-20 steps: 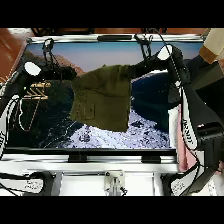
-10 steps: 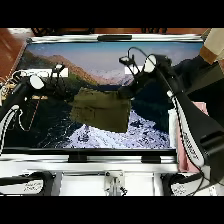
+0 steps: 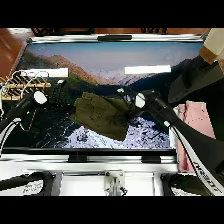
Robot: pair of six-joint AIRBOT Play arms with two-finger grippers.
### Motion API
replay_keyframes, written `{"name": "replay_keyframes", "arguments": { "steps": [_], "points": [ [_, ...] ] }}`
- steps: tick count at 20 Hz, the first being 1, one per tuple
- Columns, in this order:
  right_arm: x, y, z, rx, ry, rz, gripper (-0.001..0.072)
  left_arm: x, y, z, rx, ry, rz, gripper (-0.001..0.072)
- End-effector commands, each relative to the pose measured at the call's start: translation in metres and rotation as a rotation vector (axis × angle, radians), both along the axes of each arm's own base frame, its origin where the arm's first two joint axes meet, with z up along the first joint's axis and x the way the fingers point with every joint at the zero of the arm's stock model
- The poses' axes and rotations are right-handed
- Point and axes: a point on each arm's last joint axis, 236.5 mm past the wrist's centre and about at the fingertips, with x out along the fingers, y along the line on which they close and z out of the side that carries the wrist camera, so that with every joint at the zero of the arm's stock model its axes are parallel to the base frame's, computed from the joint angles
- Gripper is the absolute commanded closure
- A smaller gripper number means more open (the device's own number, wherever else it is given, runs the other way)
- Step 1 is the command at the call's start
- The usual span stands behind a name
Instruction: Fold the shirts.
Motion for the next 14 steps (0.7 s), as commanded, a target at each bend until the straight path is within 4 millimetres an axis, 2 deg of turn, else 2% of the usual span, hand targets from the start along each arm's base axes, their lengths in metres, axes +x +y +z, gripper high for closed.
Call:
{"name": "replay_keyframes", "arguments": {
  "steps": [1,2,3,5,6,7,8,10,11,14],
  "points": [
    [-0.015,0.011,-0.011,0.031,0.049,-0.054,0.0226,-0.001,0.000,-0.016,-0.023,0.036,0.055,0.0451],
    [-0.020,0.007,-0.002,0.035,0.061,-0.053,0.0226,0.000,0.002,-0.013,-0.024,0.037,0.060,0.0195],
    [-0.024,0.003,0.014,0.050,0.065,-0.045,0.0226,0.006,0.006,-0.004,-0.031,0.023,0.080,0.0016],
    [-0.027,0.004,0.063,0.159,0.008,0.003,0.0025,0.033,0.023,0.030,-0.045,-0.068,0.128,0.0014],
    [-0.023,-0.001,0.087,0.201,-0.041,-0.032,0.0025,0.048,0.033,0.049,-0.049,-0.116,0.153,0.0014],
    [-0.015,-0.014,0.106,0.217,-0.086,-0.096,0.0025,0.059,0.041,0.063,-0.055,-0.149,0.178,0.0015],
    [-0.005,-0.033,0.114,0.200,-0.116,-0.169,0.0025,0.067,0.047,0.072,-0.063,-0.168,0.206,0.0015],
    [0.020,-0.079,0.101,0.120,-0.125,-0.334,0.0025,0.070,0.050,0.077,-0.073,-0.174,0.229,0.0015],
    [0.031,-0.091,0.086,0.122,-0.089,-0.405,0.0025,0.069,0.047,0.076,-0.081,-0.162,0.236,0.0015],
    [0.038,-0.092,0.026,0.205,0.144,-0.547,0.0025,0.059,0.034,0.070,-0.083,-0.122,0.199,0.0015]
  ]
}}
